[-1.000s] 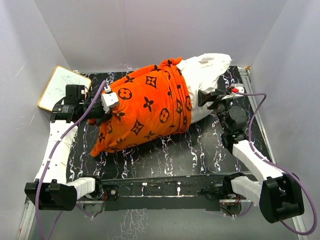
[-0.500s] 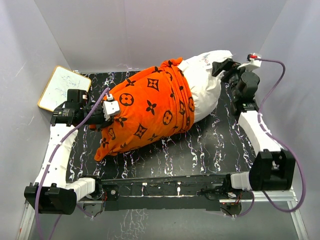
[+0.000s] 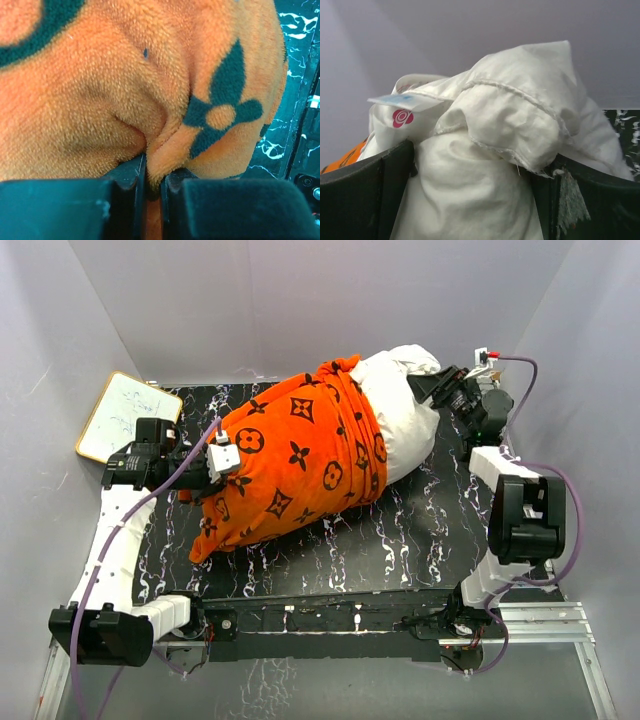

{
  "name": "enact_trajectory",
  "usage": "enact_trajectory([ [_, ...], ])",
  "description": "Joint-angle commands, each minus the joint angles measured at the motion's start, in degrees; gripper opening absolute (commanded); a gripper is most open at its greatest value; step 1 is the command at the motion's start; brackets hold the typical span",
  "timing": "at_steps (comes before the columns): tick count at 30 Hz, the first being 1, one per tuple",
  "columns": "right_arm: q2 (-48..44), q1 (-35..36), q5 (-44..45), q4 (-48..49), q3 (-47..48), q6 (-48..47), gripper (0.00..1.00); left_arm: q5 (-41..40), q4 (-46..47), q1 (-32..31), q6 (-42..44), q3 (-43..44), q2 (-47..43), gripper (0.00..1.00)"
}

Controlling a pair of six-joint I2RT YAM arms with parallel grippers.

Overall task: Remove the pillowcase from the pillow
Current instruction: Remove the pillow from the pillowcase.

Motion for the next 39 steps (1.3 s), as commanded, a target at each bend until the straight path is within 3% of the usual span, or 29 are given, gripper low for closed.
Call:
enact_trajectory([
  [1, 2.9, 2.0, -21.7, 29.6, -1.2, 16.1, 0.98, 1.4, -5.5, -1.1, 0.5, 1.0, 2.4, 0.00],
  [2, 2.9, 2.5, -22.7, 29.4, -1.1, 15.5, 0.93, 1.2, -5.3, -1.2, 0.5, 1.5, 2.7, 0.00],
  [4, 2.7, 3.7, -24.0, 23.9, -0.1, 11.4, 0.67, 1.0, -5.0, -1.2, 0.3, 2.4, 3.1, 0.00],
  [6, 1.9, 4.4, -22.6, 9.7, 1.6, 3.6, 0.26, 0.6, -5.0, -1.2, 0.2, 3.5, 3.4, 0.00],
  [7, 0.9, 4.5, -20.5, 2.2, 2.4, -2.4, 0.11, 0.4, -4.8, -1.2, -0.2, 4.1, 3.5, 0.00],
  [8, -0.4, 4.5, -16.2, -6.6, 3.2, -8.8, 0.08, 0.0, -4.5, -1.3, -0.9, 4.6, 3.5, 0.00],
  [11, -5.5, 6.2, -0.3, -23.1, 4.8, -22.4, 0.08, -1.5, -5.0, -1.2, -2.1, 6.9, 3.2, 0.00],
  [14, -10.0, 6.5, 23.4, -34.0, 6.7, -29.2, 0.08, -4.1, -4.5, -1.2, -5.5, 10.0, 2.8, 0.00],
  [16, -13.4, 6.5, 36.3, -35.5, 5.6, -29.7, 0.08, -7.4, -3.7, -1.2, -7.9, 11.7, 2.8, 0.00],
  [19, -19.1, 6.5, 46.6, -30.8, 0.7, -31.2, 0.08, -13.2, -3.0, -1.3, -9.9, 13.5, 3.0, 0.00],
  [22, -21.9, 6.5, 51.6, -28.0, -2.8, -32.3, 0.08, -18.3, -2.0, -1.2, -11.0, 13.4, 2.3, 0.00],
  [29, -21.6, 6.5, 59.9, -33.3, -4.7, -33.1, 0.08, -29.8, 2.0, -1.1, -13.9, 12.8, -0.5, 0.00],
  [35, -22.8, 5.3, 62.3, -33.6, -10.5, -30.3, 0.08, -43.6, 15.6, -0.1, -15.4, 8.9, -4.1, 0.00],
  [39, -23.3, 1.8, 60.4, -33.7, -14.1, -26.1, 0.08, -47.8, 23.6, 2.7, -16.3, 7.2, -5.3, 0.00],
])
